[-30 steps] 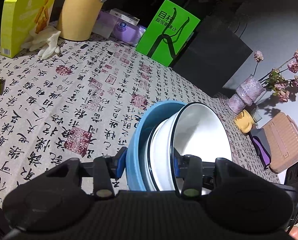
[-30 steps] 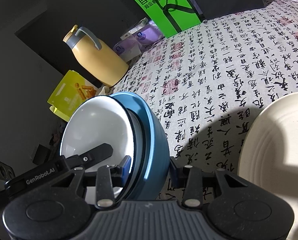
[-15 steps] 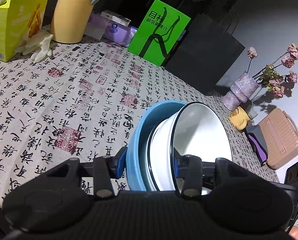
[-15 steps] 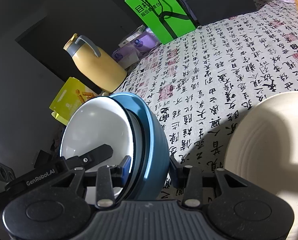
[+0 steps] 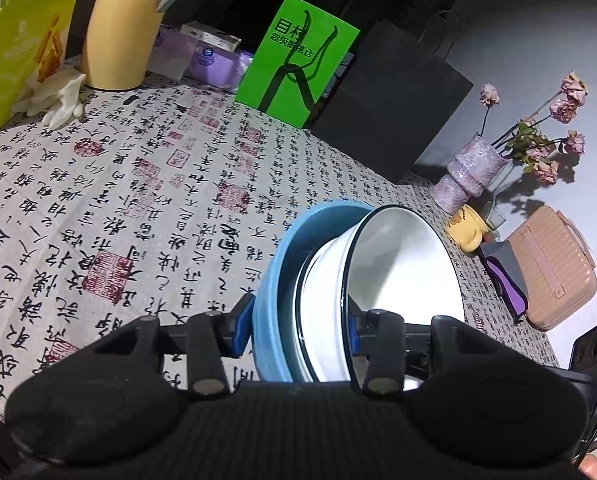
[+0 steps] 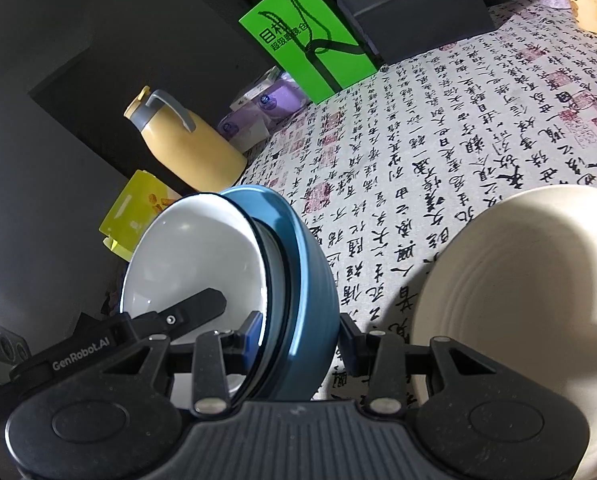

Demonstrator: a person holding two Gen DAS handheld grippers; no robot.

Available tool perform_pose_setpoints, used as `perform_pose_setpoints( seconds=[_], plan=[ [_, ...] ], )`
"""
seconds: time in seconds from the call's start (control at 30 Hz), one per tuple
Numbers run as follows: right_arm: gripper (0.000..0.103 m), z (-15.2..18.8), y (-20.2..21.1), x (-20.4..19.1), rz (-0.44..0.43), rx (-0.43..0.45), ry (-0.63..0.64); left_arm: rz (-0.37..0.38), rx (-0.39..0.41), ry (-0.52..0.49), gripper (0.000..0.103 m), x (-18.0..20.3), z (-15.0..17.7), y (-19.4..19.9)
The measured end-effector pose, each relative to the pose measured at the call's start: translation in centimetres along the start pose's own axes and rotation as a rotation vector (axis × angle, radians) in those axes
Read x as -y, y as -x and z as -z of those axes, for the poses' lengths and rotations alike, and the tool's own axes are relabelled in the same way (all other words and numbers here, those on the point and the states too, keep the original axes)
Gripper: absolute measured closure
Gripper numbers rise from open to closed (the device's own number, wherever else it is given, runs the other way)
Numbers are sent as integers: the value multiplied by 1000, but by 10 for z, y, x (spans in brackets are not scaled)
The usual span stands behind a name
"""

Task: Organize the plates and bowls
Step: 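Carry the blue bowl stack with both tools toward the cream plates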

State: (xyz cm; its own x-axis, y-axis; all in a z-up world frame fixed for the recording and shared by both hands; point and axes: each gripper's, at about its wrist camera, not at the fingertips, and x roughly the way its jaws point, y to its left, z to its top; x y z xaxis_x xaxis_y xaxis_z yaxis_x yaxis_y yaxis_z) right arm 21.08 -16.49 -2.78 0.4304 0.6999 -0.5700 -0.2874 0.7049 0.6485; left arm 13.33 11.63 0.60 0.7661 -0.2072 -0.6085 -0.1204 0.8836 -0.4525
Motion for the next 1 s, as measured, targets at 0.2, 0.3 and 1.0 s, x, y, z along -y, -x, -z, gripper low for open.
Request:
perform_pose_setpoints(
  seconds=[0.2, 0.3, 1.0],
  plan=[
    [64, 1, 11, 6, 2, 19, -4, 10, -1, -12, 60, 12, 3, -1],
    [64, 2, 16, 9, 5, 28, -10, 14, -3, -18, 60, 17, 5, -2],
    [64, 4, 53, 46, 28, 85, -70, 54, -36, -71, 60, 63, 16, -20]
  ],
)
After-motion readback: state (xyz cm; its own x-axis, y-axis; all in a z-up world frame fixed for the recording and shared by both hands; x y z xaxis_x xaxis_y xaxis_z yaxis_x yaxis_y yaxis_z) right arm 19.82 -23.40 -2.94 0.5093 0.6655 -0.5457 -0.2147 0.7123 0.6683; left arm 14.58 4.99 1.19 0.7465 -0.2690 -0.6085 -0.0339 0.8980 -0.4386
